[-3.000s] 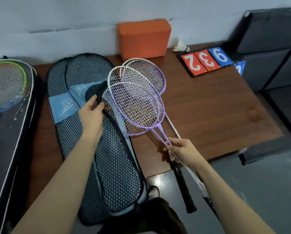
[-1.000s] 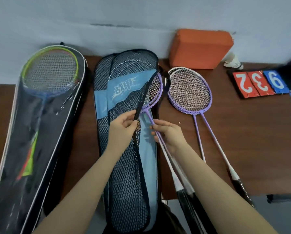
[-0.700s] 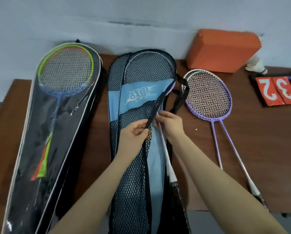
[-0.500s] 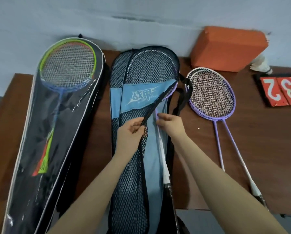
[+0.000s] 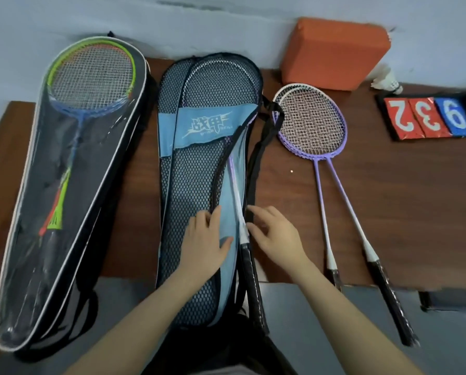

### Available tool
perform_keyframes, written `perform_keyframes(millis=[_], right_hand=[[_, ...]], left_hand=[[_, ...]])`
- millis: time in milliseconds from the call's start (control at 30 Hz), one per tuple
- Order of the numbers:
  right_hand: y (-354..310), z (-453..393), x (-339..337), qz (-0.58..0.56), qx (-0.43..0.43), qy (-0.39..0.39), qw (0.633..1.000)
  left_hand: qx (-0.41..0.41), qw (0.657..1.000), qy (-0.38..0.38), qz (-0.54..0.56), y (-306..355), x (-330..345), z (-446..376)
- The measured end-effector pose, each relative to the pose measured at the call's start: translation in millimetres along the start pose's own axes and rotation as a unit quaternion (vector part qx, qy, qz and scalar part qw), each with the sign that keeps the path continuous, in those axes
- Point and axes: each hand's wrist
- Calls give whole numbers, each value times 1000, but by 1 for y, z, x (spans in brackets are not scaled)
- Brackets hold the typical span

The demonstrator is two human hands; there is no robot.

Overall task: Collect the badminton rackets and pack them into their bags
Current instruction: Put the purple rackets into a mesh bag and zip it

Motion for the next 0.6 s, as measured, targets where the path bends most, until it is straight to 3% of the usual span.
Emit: perform_keyframes(millis=[133, 300, 500, 600], right_hand=[[13, 46, 10, 93, -58, 16, 994], [29, 92, 27, 114, -50, 33, 992], [20, 103, 41, 88, 14, -15, 996], [20, 107, 42, -44, 58, -47, 996]], left_hand=[[-47, 998, 2, -38, 12, 12, 43], [-79, 994, -32, 69, 21, 17, 69], [-68, 967, 86, 229, 26, 3, 78], [-91, 948, 106, 287, 24, -8, 83]])
Point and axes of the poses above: each hand's wrist, its own z-axis away from the middle knuckle, its own x-axis out of the palm, y = z × x, and after that the axes turned 9 degrees about x, right-handed
